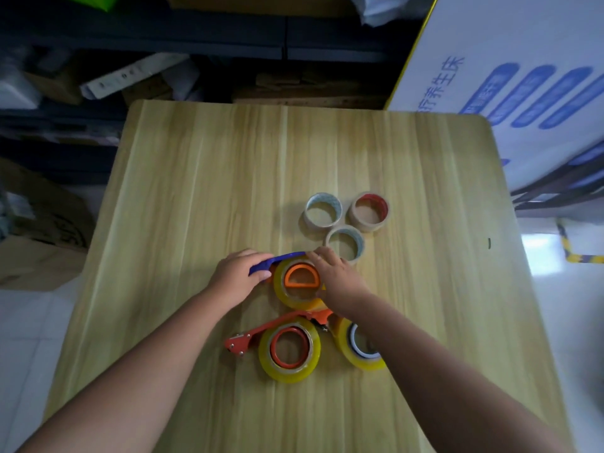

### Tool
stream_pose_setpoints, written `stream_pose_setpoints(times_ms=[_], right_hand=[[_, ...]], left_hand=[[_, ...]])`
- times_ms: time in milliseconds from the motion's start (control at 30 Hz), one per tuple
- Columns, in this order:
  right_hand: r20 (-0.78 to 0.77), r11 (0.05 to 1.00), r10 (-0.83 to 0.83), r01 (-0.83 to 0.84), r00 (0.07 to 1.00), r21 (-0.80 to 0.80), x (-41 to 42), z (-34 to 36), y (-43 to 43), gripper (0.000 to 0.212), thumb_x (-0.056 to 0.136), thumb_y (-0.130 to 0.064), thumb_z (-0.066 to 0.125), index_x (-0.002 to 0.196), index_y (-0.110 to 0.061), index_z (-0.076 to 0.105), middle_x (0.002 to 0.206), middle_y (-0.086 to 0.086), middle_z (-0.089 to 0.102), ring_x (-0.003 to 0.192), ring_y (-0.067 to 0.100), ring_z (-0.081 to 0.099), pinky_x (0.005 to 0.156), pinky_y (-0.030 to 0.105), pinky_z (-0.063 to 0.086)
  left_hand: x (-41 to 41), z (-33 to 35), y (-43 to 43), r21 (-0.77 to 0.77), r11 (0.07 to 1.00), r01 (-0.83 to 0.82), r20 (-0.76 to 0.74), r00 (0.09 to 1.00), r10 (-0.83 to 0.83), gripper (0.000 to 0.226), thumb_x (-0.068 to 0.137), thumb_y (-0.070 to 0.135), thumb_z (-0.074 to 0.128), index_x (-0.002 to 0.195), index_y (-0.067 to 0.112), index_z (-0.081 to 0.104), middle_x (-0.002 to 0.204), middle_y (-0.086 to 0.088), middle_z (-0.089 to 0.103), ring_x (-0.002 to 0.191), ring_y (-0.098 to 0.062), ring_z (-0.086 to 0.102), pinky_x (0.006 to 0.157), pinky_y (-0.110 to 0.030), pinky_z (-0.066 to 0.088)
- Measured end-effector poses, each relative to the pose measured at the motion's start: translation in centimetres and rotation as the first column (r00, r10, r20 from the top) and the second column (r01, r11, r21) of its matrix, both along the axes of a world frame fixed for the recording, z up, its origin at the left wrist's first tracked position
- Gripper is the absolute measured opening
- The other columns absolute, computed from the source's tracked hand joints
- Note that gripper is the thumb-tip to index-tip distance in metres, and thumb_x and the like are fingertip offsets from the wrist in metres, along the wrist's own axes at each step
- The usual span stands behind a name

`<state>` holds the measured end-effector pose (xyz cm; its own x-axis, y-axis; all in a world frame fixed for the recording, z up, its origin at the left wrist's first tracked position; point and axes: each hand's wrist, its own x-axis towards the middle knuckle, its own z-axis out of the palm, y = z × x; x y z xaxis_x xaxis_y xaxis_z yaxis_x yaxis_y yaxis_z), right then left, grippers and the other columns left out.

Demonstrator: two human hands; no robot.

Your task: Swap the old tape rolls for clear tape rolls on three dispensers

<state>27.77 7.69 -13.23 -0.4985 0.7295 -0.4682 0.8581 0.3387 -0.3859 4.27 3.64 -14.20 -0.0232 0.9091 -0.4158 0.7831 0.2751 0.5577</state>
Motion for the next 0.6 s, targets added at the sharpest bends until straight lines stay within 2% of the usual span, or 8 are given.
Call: stream_pose_setpoints(times_ms=[133,233,367,500,600], right_hand=[[-0.014,1.000,-0.012,0.012,1.000,0.004,1.4,-0.2,-0.8,0.083,0.087,-0.012,0.063,0.154,-0.031,0.018,0.155,-0.005,0.020,0.132,0.032,0.036,0.101,0.044,0.045],[-0.053,1.000,-0.017,0.016,0.998,-0.014,2.4,0.0,-0.9,0.079,0.090,-0.012,0.059,0.154,-0.033,0.018,0.157,-0.006,0.020,0.136,0.028,0.033,0.102,0.041,0.044],[-0.132,0.989,-0.146,0.144,0.980,-0.028,4.6,0.9,-0.1,0.072,0.091,-0.014,0.059,0.152,-0.032,0.026,0.156,-0.007,0.027,0.134,0.025,0.040,0.102,0.038,0.043],[-0.088,0.980,-0.200,0.197,0.976,-0.040,7.9,1.8,0.2,0.063,0.093,-0.021,0.057,0.151,-0.028,0.031,0.156,-0.003,0.030,0.133,0.026,0.042,0.101,0.037,0.042],[0.008,0.989,-0.125,0.124,0.992,0.082,9.3,3.0,-0.5,0.062,0.095,-0.039,0.054,0.151,-0.031,0.030,0.156,-0.005,0.032,0.137,0.025,0.033,0.107,0.041,0.034]], left_hand=[[1.0,0.2,-0.6,-0.029,0.999,0.017,0.007,1.000,-0.017,0.041,0.092,0.032,0.061,0.133,0.030,0.056,0.125,0.012,0.059,0.115,-0.014,0.053,0.098,-0.037,0.047],[1.7,0.5,-1.4,-0.029,1.000,-0.010,0.016,1.000,0.011,0.044,0.092,0.032,0.061,0.136,0.028,0.053,0.133,0.011,0.057,0.121,-0.014,0.053,0.102,-0.036,0.046],[1.9,1.4,-2.6,0.012,0.996,-0.087,-0.006,0.996,0.087,0.051,0.093,0.033,0.060,0.141,0.026,0.047,0.146,0.009,0.047,0.132,-0.013,0.045,0.108,-0.035,0.040],[1.6,2.8,-4.1,0.024,0.987,-0.162,-0.014,0.987,0.162,0.046,0.094,0.035,0.058,0.138,0.028,0.050,0.144,0.006,0.049,0.131,-0.013,0.046,0.107,-0.034,0.040],[1.9,4.0,-5.4,0.079,0.993,-0.083,-0.170,0.981,0.095,0.052,0.090,0.044,0.060,0.139,0.029,0.048,0.144,0.006,0.050,0.133,-0.015,0.045,0.109,-0.038,0.037]])
